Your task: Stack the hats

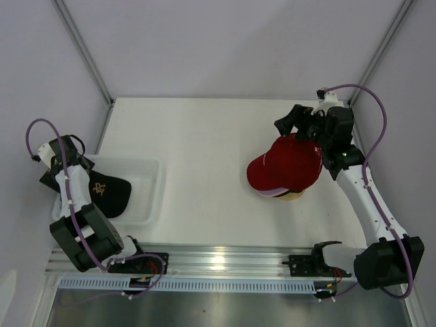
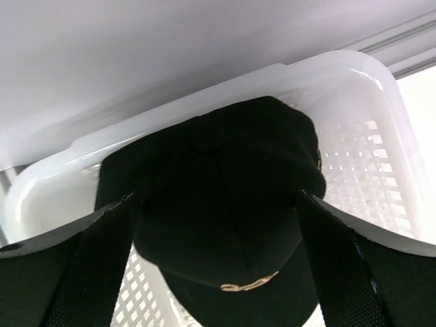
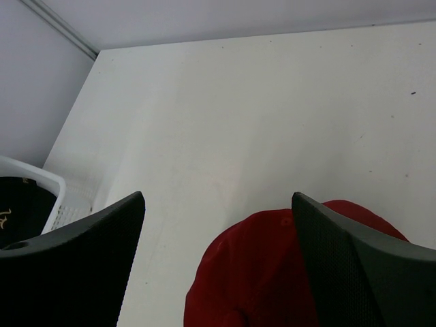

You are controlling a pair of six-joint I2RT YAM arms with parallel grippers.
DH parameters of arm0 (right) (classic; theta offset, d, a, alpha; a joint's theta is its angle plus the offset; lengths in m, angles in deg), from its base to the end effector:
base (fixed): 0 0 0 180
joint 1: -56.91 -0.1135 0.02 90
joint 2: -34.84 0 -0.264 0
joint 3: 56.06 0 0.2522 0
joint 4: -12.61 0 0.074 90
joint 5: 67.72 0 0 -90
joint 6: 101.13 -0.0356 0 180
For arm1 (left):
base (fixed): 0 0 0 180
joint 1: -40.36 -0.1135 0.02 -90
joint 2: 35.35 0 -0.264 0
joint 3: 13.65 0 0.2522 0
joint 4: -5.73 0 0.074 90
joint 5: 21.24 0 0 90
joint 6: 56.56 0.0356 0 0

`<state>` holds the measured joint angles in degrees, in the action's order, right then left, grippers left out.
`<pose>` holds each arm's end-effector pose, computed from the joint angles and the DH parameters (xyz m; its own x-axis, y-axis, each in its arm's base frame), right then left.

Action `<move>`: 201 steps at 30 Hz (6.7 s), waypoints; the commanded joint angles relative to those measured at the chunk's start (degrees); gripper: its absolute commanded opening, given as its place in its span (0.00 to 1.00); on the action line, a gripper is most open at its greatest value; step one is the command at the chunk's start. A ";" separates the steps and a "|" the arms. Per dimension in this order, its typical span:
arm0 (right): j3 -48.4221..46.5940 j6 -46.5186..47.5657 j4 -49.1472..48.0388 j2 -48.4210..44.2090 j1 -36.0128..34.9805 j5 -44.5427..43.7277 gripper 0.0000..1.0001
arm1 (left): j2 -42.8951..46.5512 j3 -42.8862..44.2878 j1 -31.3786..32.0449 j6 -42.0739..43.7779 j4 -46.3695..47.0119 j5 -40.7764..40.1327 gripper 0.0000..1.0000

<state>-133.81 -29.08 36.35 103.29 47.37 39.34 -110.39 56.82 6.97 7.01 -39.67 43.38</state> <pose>0.2710 0.0561 0.3729 -0.3691 0.2367 -0.8987 -0.3415 0.8648 0.3680 0.2183 0.1622 0.2672 -0.2487 -0.6456 -0.7220 -0.9359 0.3521 0.0076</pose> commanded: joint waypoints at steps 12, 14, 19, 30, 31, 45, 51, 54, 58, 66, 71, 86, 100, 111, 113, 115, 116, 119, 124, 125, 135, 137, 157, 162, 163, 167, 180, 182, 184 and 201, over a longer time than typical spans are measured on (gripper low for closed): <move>-2.11 -0.06 -1.63 -0.50 -0.22 -0.36 0.91 | -1.95 0.69 -1.07 1.30 2.55 4.91 0.17; -2.20 0.11 -1.37 -0.77 -0.22 -0.71 0.91 | -0.81 0.68 -1.07 1.39 2.28 6.04 0.04; -3.16 0.90 -0.49 -1.47 -0.22 -1.06 0.92 | 9.26 2.96 -0.10 5.68 -1.40 13.42 0.01; -9.13 -1.64 -3.81 -2.70 -0.04 6.74 0.99 | 27.24 17.64 15.71 14.92 -6.60 62.21 0.01; -9.49 -2.25 -4.70 -2.70 -0.13 8.24 0.99 | 26.89 18.17 17.55 15.71 -5.20 66.65 0.01; -9.94 -7.78 -1.54 -6.65 -0.21 17.57 0.99 | 6.52 32.06 58.69 46.91 -1.77 82.60 0.01; -0.01 -11.84 0.47 -11.92 -0.39 18.28 0.99 | -1.93 35.30 62.21 46.47 4.84 83.57 0.01; 4.37 -14.29 -0.39 -14.65 -0.48 18.01 0.95 | -6.77 40.40 64.49 49.10 0.89 84.10 0.01; 8.70 -16.93 -2.77 -15.27 -1.44 18.89 0.92 | -10.55 44.89 66.25 52.80 -2.63 84.71 0.01; 10.02 -17.02 -6.63 -11.59 -3.29 16.25 0.85 | -12.41 48.32 67.05 57.10 -7.47 91.74 0.01; 9.85 -19.75 -13.48 -10.26 -3.56 17.83 0.81 | -12.67 48.50 67.05 58.78 -9.93 92.45 0.01; 5.19 -15.02 -11.22 -2.71 -11.02 12.66 0.34 | -12.50 48.59 67.14 59.05 -9.93 92.27 0.01; -7.65 -1.38 14.62 -9.47 -3.75 -10.03 0.00 | -16.17 45.15 67.14 41.48 -2.90 63.28 0.11; -4.22 0.02 25.35 -14.39 6.46 -12.13 0.00 | -28.66 54.28 70.73 35.49 -4.56 63.61 0.06; -3.25 0.20 27.28 -15.79 6.81 -14.76 0.00 | -30.94 56.66 72.49 35.58 -5.89 63.97 0.06; -2.81 0.38 29.56 -16.06 7.17 -16.79 0.00 | -32.09 59.21 73.37 35.05 -7.21 63.27 0.07; -2.81 0.46 30.44 -16.06 8.12 -19.32 0.00 | -32.53 59.74 73.99 33.40 -7.47 63.27 0.07; -3.86 0.90 33.52 -14.66 10.67 -19.79 0.00 | -33.15 60.63 74.34 29.36 -6.77 65.81 0.09; -3.34 2.31 33.18 -12.90 13.84 -20.31 0.06 | -32.97 58.52 75.66 27.05 -4.93 64.33 0.19; -2.38 2.40 32.83 -12.55 14.28 -20.49 0.06 | -32.97 57.91 76.62 27.75 -5.10 61.36 0.23; 3.08 0.64 20.70 -10.09 16.04 -16.61 0.08 | -33.85 57.82 79.97 27.49 -4.75 45.96 0.54; 3.51 1.43 20.43 -9.03 16.13 -17.06 0.08 | -31.41 56.41 79.88 26.01 -4.14 43.59 0.64; 12.04 0.29 12.79 -2.71 19.12 -14.34 0.17 | -21.10 21.35 68.10 -17.20 34.33 50.34 0.97; 13.53 -0.15 12.17 -2.09 19.12 -14.25 0.17 | -23.13 16.17 69.15 -27.94 41.74 49.83 0.95; 13.80 -0.24 12.08 -2.00 19.12 -14.42 0.17 | -22.95 15.28 69.51 -29.27 42.18 49.30 0.95; 14.77 -1.20 11.91 -1.65 19.21 -15.21 0.17 | -21.46 9.74 71.18 -35.43 46.57 47.54 0.95; 15.91 -2.17 12.26 -2.61 19.21 -14.86 0.26 | -24.18 7.36 73.46 -44.93 57.92 50.00 0.62; 15.39 -2.35 12.87 -2.88 19.21 -15.04 0.28 | -24.27 7.72 73.46 -44.67 57.39 49.74 0.31; 14.33 -2.44 13.57 -3.75 19.21 -14.95 0.33 | -24.01 8.41 73.46 -43.79 55.56 49.29 0.09; 10.28 -2.26 15.34 -16.24 19.38 -16.18 0.40 | -22.87 9.30 72.50 -45.37 52.29 47.09 0.01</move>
<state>-122.03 -31.23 53.66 88.38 66.78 24.11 -134.22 65.23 79.93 -38.45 14.97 92.95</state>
